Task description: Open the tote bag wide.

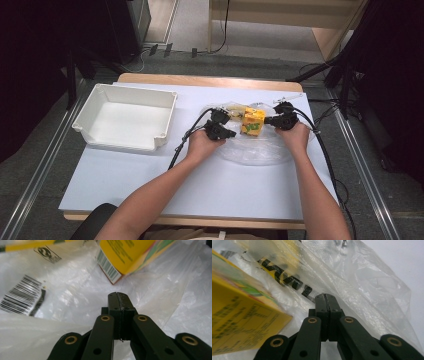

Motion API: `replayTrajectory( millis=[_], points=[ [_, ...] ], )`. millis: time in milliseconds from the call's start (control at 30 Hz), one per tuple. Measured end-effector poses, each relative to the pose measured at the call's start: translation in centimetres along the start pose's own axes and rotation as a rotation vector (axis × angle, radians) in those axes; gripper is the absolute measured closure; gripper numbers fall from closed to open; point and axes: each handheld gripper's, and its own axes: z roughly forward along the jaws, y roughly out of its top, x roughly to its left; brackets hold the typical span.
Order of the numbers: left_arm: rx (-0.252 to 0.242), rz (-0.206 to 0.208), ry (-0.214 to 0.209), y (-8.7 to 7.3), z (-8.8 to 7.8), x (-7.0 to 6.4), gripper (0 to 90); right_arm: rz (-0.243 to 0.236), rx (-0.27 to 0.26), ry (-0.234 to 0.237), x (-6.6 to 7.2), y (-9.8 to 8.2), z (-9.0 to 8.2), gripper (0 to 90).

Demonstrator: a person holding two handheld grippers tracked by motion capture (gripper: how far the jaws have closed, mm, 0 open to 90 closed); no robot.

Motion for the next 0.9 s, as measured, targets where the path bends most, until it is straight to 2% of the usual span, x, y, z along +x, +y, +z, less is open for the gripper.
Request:
replayTrajectory(
  millis=[133,333,433,600,667,767,900],
  points=[
    [-0.005,0.011,-0.008,-1.0,0.0,-0.4,90.0,0.0,0.002,-0.02,-0.2,0.1,0.4,90.0],
    [-0.003,0.036,-0.01,-1.9,-0.6,-0.7,90.0,-0.01,-0.026,-0.038,-0.3,0.3,0.9,90.0],
    [0.002,0.044,-0.02,-2.4,-0.9,-1.0,90.0,0.005,-0.046,-0.056,-0.5,0.6,1.2,90.0],
    [0.014,0.054,-0.035,-3.3,-1.5,-1.2,90.0,0.016,-0.044,-0.074,-0.6,0.9,1.4,90.0],
    [0.018,0.054,-0.043,-3.6,-1.7,-1.4,90.0,0.037,-0.046,-0.082,-0.9,1.2,1.6,90.0],
    [0.023,0.085,-0.046,-4.5,-2.1,-2.0,90.0,0.05,-0.049,-0.09,-1.0,1.4,1.8,90.0],
    [0.027,0.088,-0.058,-5.2,-2.5,-2.1,90.0,0.045,-0.051,-0.122,-1.2,1.7,2.0,90.0]
  ],
)
